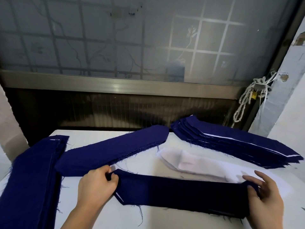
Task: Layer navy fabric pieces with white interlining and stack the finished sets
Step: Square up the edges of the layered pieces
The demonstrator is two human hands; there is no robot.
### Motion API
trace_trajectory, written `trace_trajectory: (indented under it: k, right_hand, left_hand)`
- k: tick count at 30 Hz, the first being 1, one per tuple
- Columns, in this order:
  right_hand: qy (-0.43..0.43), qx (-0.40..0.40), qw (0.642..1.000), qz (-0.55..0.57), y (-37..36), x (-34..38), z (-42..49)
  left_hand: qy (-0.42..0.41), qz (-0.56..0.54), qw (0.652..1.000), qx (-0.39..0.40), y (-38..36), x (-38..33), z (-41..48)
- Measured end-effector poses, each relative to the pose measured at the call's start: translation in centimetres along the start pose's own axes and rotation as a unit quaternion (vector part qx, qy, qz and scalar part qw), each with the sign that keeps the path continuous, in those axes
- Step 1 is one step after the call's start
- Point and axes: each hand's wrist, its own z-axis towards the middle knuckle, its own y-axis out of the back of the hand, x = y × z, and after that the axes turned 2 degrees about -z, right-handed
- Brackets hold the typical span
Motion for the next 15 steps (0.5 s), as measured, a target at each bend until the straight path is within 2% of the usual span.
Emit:
trace_trajectory:
  k: [4, 6, 8, 11, 15]
  right_hand:
    - [-0.049, -0.020, 0.996, 0.071, 0.1, -0.6, 0.6]
    - [-0.099, -0.026, 0.991, 0.083, 0.1, -0.9, 0.9]
    - [-0.128, -0.026, 0.990, 0.052, -0.2, -0.9, 1.1]
    - [-0.108, -0.021, 0.993, -0.045, -0.2, -0.8, 1.1]
    - [-0.112, -0.039, 0.991, -0.067, 0.2, -0.7, 0.9]
  left_hand:
    - [0.003, 0.008, 1.000, 0.015, -0.1, 0.2, 0.2]
    - [-0.003, 0.027, 0.999, 0.030, -0.3, 0.3, 0.2]
    - [-0.014, 0.040, 0.999, 0.025, -0.5, 0.4, 0.1]
    - [-0.023, 0.030, 0.999, 0.012, -0.7, 0.5, 0.1]
    - [-0.014, -0.018, 1.000, -0.014, -0.8, 0.9, 0.4]
